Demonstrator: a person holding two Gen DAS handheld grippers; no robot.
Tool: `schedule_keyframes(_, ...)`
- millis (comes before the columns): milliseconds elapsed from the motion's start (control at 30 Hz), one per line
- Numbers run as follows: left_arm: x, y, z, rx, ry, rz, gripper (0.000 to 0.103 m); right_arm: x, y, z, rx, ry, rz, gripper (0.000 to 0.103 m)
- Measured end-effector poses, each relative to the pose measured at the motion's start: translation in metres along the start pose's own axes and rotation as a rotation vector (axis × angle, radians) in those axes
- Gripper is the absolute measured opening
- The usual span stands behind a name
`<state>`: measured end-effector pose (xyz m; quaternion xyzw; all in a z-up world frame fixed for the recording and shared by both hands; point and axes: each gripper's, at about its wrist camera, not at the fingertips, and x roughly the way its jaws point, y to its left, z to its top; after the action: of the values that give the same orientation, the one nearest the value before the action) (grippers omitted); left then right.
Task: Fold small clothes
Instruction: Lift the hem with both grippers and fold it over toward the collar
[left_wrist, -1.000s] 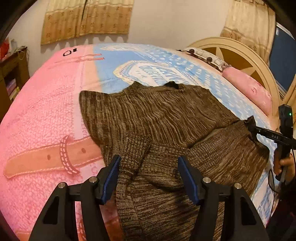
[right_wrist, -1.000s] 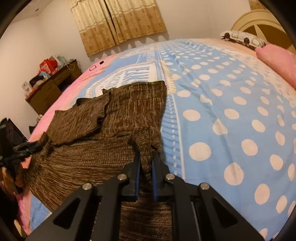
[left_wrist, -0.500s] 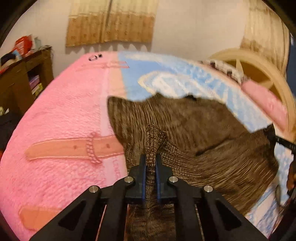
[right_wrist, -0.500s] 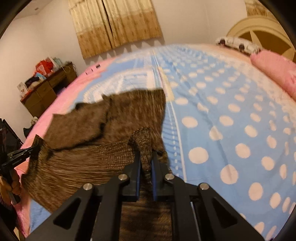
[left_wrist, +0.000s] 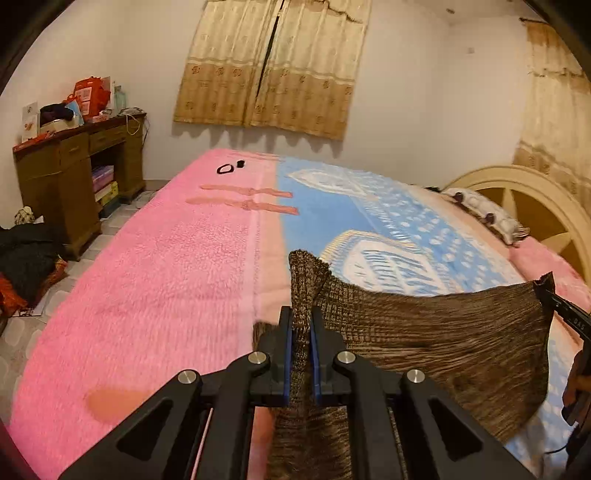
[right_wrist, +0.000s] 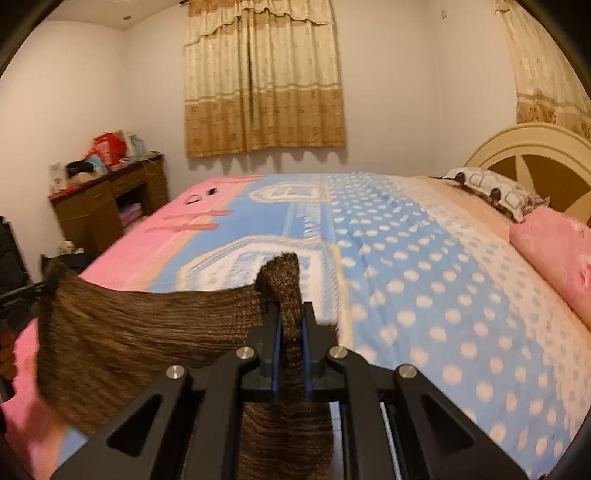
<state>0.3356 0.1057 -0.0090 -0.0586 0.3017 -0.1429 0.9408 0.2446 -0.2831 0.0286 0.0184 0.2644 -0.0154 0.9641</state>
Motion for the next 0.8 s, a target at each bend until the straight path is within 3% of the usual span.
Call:
schedule_keyframes(100, 0.053, 0.006, -0.008, -0.022, 0.080, 0.044, 0.007, 0.059, -0.009, -0.006, 0.020, 0.070, -0.036, 0.012)
schedule_keyframes(233, 0.110, 0.019, -0.041, -0.044, 0.242, 0.123, 0.009, 0.135, -0.019, -0.051, 0.042, 0.261, -0.054, 0.013)
schedule_keyframes(267, 0.107, 0.023, -0.041, -0.061, 0.225, 0.104, 0.009, 0.146, -0.021, -0.057, 0.051, 0.319, -0.052, 0.014)
schedule_keyframes(333, 0.105, 0.027, -0.037, -0.071, 0.226, 0.098, 0.011, 0.139, -0.026, -0.051, 0.071, 0.280, -0.047, 0.020)
schedule_keyframes(367, 0.106, 0.028, -0.037, -0.064, 0.232, 0.098, 0.011, 0.135, -0.027, -0.050, 0.071, 0.262, -0.053, 0.026)
schedule_keyframes(400, 0.104, 0.028, -0.037, -0.060, 0.235, 0.097, 0.011, 0.136, -0.028, -0.051, 0.072, 0.272, -0.057, 0.039)
schedule_keyframes(433, 0.101, 0.029, -0.035, -0.064, 0.242, 0.094, 0.011, 0.136, -0.029, -0.051, 0.074, 0.280, -0.062, 0.040)
schedule_keyframes(467, 0.095, 0.030, -0.033, -0.074, 0.248, 0.090, 0.011, 0.132, -0.031, -0.050, 0.085, 0.272, -0.074, 0.040)
schedule_keyframes(533, 0.073, 0.033, -0.027, -0.099, 0.226, 0.086, 0.011, 0.105, -0.034, -0.043, 0.119, 0.175, -0.099, 0.040)
schedule_keyframes(567, 0.058, 0.032, -0.026, -0.091, 0.211, 0.095, 0.011, 0.078, -0.036, -0.039, 0.141, 0.095, -0.106, 0.041)
schedule_keyframes(667, 0.013, 0.021, -0.035, -0.007, 0.168, 0.158, 0.012, 0.021, -0.029, -0.044, 0.132, 0.013, -0.065, 0.045)
schedule_keyframes(767, -0.017, 0.007, -0.061, 0.015, 0.163, 0.152, 0.012, -0.004, -0.011, -0.064, 0.059, 0.092, -0.022, 0.040)
schedule_keyframes(800, -0.023, 0.002, -0.070, 0.010, 0.161, 0.140, 0.012, -0.005, -0.004, -0.070, 0.051, 0.112, 0.000, 0.032)
